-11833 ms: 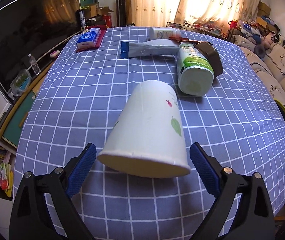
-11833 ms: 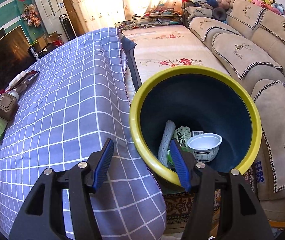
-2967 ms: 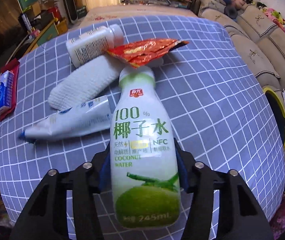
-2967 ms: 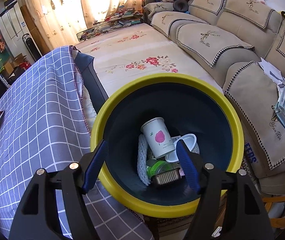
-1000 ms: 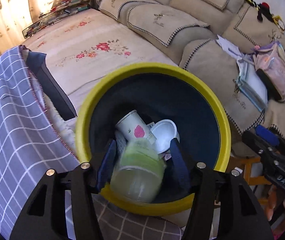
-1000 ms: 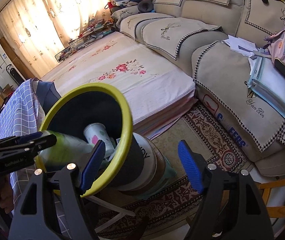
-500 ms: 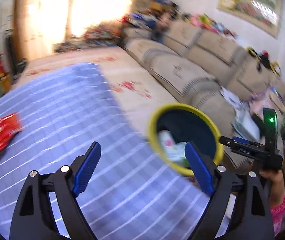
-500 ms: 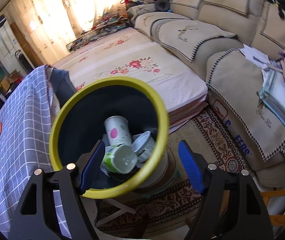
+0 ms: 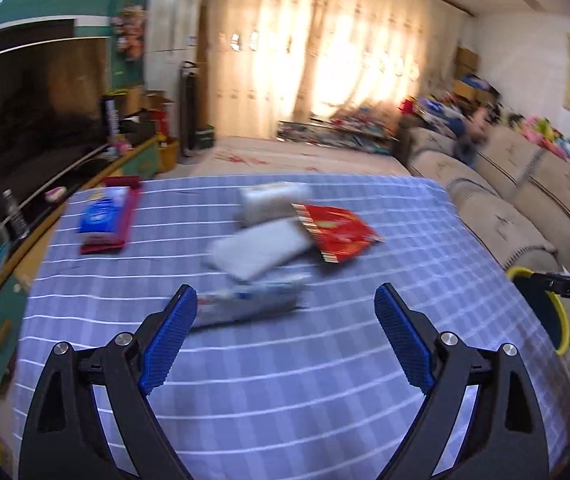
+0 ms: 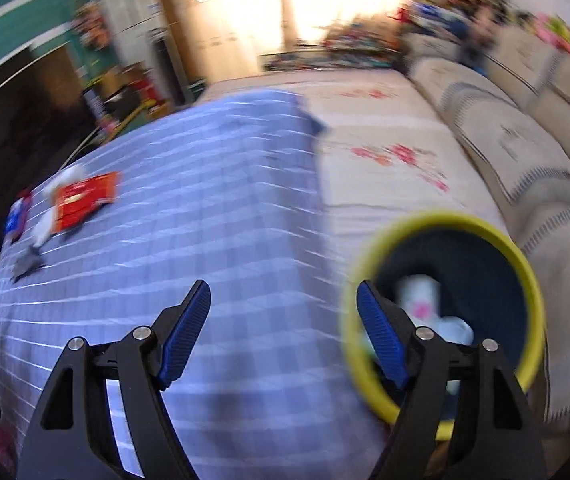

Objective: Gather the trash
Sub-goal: 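Grasp the red snack wrapper with the right gripper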

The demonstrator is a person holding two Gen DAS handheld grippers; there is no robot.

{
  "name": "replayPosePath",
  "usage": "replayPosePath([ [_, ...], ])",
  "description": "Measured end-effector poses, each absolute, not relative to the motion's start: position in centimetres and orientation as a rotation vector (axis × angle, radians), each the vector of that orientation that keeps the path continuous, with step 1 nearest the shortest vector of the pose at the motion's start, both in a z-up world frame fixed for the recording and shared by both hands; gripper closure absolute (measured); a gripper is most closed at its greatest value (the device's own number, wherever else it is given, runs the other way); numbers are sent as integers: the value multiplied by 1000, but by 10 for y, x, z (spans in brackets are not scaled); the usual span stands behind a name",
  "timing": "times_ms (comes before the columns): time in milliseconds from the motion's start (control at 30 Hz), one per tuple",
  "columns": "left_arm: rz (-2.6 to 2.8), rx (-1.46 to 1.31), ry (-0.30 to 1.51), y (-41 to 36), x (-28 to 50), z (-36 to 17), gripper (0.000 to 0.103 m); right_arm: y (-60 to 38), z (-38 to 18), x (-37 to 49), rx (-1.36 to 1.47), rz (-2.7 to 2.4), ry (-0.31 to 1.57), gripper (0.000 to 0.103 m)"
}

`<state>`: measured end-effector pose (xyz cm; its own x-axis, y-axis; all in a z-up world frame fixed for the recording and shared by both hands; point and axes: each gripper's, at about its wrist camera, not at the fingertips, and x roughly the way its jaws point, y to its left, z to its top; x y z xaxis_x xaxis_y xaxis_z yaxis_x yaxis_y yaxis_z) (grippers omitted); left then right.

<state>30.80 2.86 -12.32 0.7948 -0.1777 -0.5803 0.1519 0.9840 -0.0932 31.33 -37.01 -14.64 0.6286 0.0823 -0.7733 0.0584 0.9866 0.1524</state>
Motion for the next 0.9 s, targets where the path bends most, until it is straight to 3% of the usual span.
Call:
replayPosePath([
  [167, -171, -125, 643, 59, 312, -139, 13, -286, -127, 355, 73, 170, 875, 28],
  [400, -159, -102, 647, 45, 309, -144, 13, -185, -131, 411, -73, 318, 897, 27],
  [900, -165, -122, 689, 42, 316, -154, 13, -172, -180, 498, -103, 318, 1070, 15],
])
